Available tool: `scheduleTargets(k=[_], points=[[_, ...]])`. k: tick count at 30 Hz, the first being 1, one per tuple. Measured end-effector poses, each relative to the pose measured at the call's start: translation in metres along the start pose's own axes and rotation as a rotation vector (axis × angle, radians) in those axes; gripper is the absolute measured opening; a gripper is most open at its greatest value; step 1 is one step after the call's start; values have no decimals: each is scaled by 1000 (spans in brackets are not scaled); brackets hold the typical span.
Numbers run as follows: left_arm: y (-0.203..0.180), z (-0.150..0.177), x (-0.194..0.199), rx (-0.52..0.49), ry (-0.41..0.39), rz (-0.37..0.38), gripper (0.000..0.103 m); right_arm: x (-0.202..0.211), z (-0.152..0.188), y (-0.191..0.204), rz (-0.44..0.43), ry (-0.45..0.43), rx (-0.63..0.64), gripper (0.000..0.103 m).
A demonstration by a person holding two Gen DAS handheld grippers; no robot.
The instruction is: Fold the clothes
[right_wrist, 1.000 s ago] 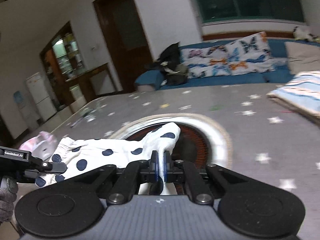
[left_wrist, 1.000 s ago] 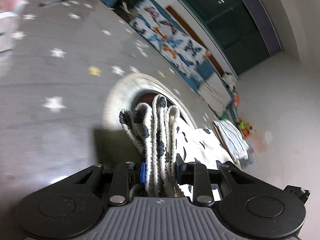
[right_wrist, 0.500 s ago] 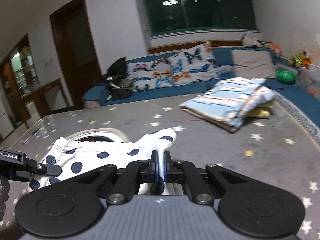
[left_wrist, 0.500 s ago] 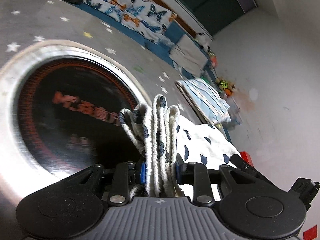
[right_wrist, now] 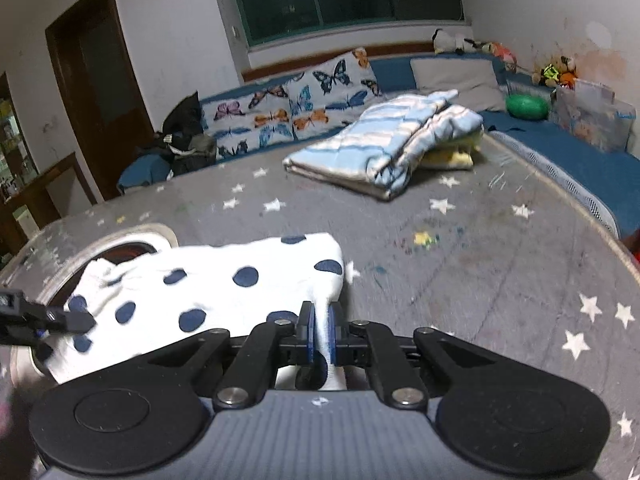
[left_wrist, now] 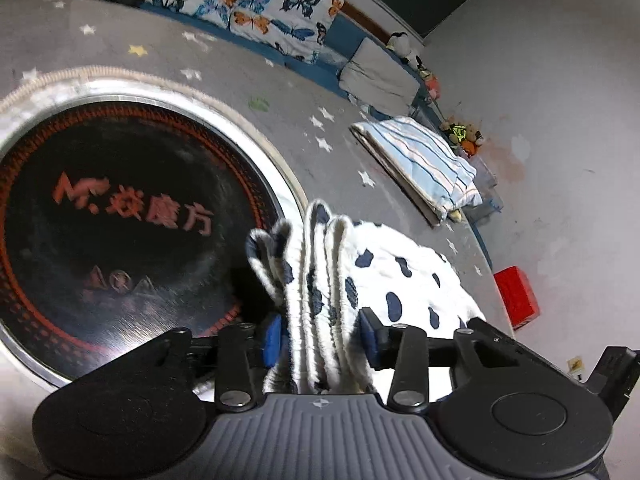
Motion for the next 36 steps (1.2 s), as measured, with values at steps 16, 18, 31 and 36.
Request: scheduleTargets(k=[16, 18, 31, 36], points=[[-61, -5, -7, -279, 3, 99, 22, -22, -31, 21, -59, 3, 71, 15], [-60, -6, -19, -280, 21, 85, 22, -32, -34, 27, -74, 15, 85, 15], [-38, -24, -51, -233, 39, 25, 22, -73, -45, 26, -89, 71, 100, 22], [-49, -19, -36, -256, 16, 52, 22, -54, -49, 31, -104, 53, 123, 26]])
Point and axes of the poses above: each gripper's, at about its wrist camera, not at the fingertips, and x roughly against the way its jaws point, y to its left, z to its underside, the point moved 8 cm from there along -x, roughly the way its jaws point, and after that the axes turned 12 degrees about x, right-handed, at the moved point
